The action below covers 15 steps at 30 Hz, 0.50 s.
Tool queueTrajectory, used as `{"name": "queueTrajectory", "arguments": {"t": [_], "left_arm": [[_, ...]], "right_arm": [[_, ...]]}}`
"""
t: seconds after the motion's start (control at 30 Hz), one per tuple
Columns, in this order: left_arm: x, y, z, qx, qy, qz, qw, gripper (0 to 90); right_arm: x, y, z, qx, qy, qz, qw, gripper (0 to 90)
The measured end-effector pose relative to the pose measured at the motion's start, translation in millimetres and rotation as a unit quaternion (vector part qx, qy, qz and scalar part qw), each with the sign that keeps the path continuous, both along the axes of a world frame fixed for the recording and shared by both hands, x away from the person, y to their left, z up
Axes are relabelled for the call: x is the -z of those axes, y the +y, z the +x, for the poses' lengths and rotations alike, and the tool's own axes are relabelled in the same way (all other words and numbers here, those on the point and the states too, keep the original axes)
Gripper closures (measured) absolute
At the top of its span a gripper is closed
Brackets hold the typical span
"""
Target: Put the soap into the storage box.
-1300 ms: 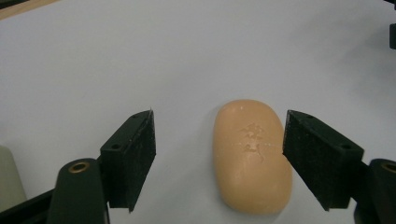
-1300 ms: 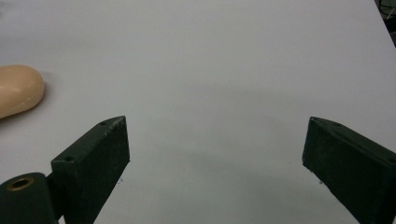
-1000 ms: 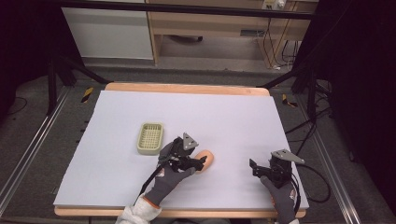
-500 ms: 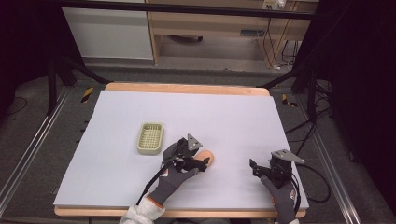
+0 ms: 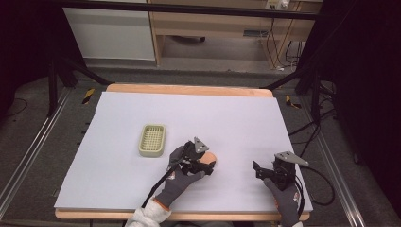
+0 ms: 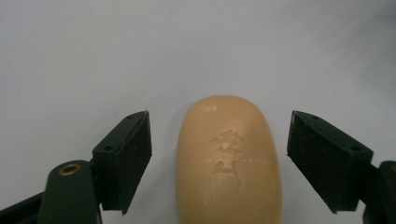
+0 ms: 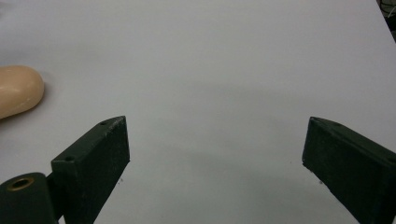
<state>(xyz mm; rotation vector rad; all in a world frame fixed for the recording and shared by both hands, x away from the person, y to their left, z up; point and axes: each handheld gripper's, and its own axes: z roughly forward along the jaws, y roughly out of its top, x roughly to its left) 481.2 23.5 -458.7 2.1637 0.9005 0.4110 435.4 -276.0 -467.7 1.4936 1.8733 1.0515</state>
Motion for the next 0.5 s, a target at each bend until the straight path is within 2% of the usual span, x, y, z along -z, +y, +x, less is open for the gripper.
{"name": "queueTrajectory", "arguments": {"t": [0.5], "left_arm": [[13.3,-3.3,0.7,0.009,0.022,0.018,0.9996,21.5]], "right_arm": [[0.6,-0.2,0.2,-0.001,0.000,-0.002,1.0000,7.9]]}}
